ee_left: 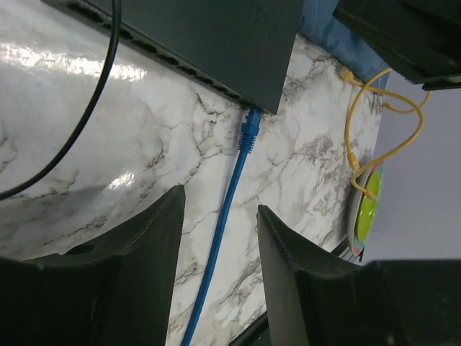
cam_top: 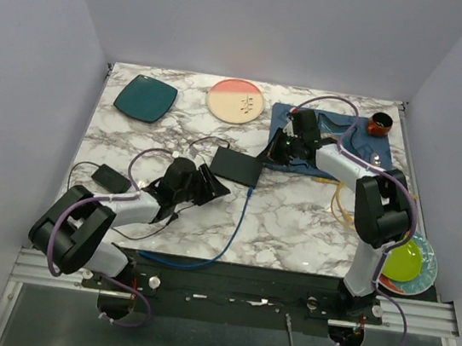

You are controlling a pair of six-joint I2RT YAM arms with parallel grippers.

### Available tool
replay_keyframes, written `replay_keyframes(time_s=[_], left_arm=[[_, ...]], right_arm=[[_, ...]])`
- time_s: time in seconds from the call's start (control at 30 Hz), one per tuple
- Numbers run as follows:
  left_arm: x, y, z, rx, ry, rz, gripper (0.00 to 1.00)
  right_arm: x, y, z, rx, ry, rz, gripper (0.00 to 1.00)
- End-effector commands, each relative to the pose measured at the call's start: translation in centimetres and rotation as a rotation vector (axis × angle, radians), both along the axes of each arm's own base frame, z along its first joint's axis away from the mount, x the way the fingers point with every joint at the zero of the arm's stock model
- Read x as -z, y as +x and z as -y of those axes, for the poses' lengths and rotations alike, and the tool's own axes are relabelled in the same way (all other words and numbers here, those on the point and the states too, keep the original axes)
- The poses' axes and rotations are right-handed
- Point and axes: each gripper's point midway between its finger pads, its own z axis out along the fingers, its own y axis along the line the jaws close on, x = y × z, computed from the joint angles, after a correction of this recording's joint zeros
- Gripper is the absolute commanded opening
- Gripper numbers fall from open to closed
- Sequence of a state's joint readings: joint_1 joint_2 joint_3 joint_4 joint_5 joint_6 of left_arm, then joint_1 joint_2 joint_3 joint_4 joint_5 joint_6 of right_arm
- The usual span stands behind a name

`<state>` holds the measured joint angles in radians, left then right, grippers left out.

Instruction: Pull the plug from the switch port

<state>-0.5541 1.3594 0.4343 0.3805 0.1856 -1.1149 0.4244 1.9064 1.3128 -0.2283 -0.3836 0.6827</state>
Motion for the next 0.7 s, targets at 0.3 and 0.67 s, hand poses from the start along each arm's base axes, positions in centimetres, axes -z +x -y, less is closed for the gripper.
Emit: replay_keyframes(time_s=[0.3,0.67], left_arm=[[-1.1,3.8,3.4,0.003,-0.106,0.032,0.52],[-1.0,4.6,3.8,-0.001,-0.113,0.038,0.5]], right_arm=[[4.3,-0.9,-0.9,-0.065,-0.004,-0.081,0.01],[6.6,-2.0,-0.4,-0.06,-0.025,-0.14,0.01]])
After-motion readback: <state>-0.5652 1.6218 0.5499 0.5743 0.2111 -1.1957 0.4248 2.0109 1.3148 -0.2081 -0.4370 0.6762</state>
